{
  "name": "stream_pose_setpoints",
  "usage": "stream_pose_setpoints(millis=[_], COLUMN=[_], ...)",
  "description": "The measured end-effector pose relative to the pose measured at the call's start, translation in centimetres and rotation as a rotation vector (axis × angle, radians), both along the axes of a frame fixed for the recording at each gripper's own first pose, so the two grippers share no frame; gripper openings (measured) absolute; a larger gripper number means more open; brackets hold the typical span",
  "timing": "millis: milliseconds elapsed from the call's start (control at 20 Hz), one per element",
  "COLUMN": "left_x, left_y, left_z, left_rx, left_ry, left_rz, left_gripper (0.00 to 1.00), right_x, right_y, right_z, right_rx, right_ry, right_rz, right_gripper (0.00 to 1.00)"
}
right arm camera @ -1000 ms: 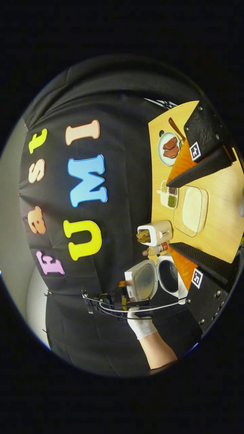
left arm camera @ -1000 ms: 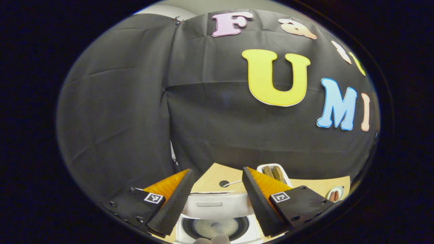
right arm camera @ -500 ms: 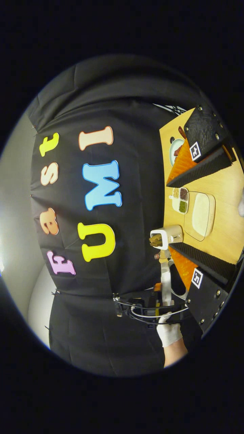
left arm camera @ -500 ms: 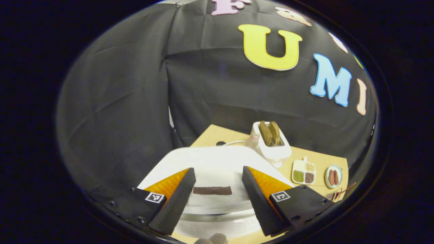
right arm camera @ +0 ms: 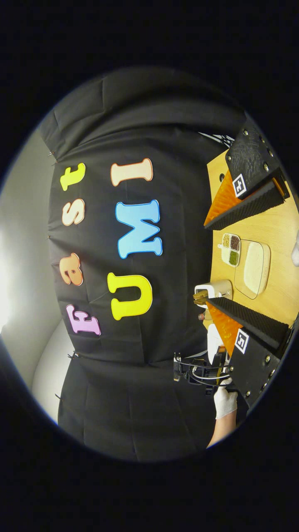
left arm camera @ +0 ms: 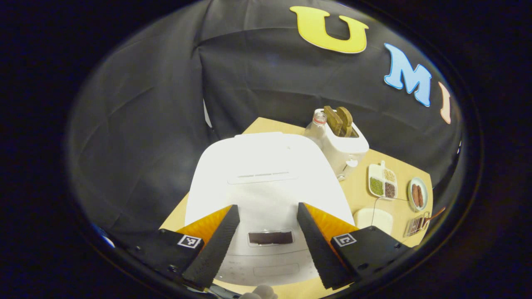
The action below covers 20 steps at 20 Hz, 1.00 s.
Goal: Close the left gripper, press the button to open the rice cooker; take a wooden spoon from the chopstick holder with the right hand, scoop a spoonful of rice and pour it into the rice cooker, then put the wooden spoon back into the chopstick holder.
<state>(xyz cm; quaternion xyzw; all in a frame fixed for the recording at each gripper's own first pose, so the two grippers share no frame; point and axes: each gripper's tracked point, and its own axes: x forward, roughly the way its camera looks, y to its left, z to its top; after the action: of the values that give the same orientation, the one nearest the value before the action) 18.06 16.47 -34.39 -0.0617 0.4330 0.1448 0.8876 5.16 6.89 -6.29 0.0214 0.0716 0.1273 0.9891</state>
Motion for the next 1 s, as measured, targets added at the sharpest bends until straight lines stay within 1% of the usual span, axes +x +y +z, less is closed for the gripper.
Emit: stream_pose_setpoints(millis=[100, 150, 200, 250, 300, 350, 450, 550, 700, 750, 800, 900, 1000], left_x=[0.2, 0.7, 1.1, 1.6, 1.6, 1.4, 1.4, 1.5, 1.5, 1.5, 1.4, 2.0, 2.7], left_y=[0.0, 0.1, -0.1, -0.2, -0.2, -0.3, -0.5, -0.5, -0.9, -1.0, -0.8, -1.0, -1.3], left_z=[-0.7, -0.9, -0.9, -1.2, -1.2, -1.2, -1.0, -0.8, -0.5, -0.4, 0.3, 2.1, 5.9], left_rx=[-0.015, -0.016, -0.022, -0.021, -0.02, -0.011, -0.003, -0.002, -0.026, -0.046, -0.041, -0.034, -0.008], left_ry=[0.027, 0.029, 0.032, 0.032, 0.035, 0.041, 0.043, 0.044, 0.036, 0.028, 0.014, -0.042, -0.15], left_rz=[-0.003, -0.02, -0.028, -0.038, -0.04, -0.057, -0.075, -0.073, -0.084, -0.099, -0.09, -0.071, -0.074], left_gripper=[0.99, 0.99, 1.0, 0.98, 1.0, 0.99, 0.99, 1.0, 0.99, 1.0, 0.99, 1.0, 0.96], right_x=[0.0, 0.0, 0.0, 0.0, 0.0, -0.1, -0.1, -0.1, 0.1, 0.1, 0.1, 0.2, 0.3], right_y=[0.5, 0.6, 0.8, 1.0, 1.2, 1.4, 1.7, 1.6, 0.7, 0.4, 0.1, -0.5, -1.1], right_z=[-0.4, -0.6, -0.8, -1.0, -1.2, -1.4, -1.4, -1.3, -0.7, -0.4, -0.3, 0.2, 0.9], right_rx=[0.009, 0.019, 0.026, 0.037, 0.051, 0.056, 0.056, 0.048, 0.033, 0.028, 0.022, 0.013, 0.011], right_ry=[0.011, 0.019, 0.022, 0.033, 0.042, 0.048, 0.05, 0.043, 0.028, 0.02, 0.015, 0.004, -0.014], right_rz=[0.01, 0.016, 0.02, 0.023, 0.033, 0.036, 0.046, 0.049, 0.031, 0.021, 0.015, -0.003, -0.018], right_gripper=[0.99, 0.99, 0.99, 0.99, 0.99, 0.99, 0.99, 0.99, 0.99, 0.99, 0.99, 0.99, 0.99])
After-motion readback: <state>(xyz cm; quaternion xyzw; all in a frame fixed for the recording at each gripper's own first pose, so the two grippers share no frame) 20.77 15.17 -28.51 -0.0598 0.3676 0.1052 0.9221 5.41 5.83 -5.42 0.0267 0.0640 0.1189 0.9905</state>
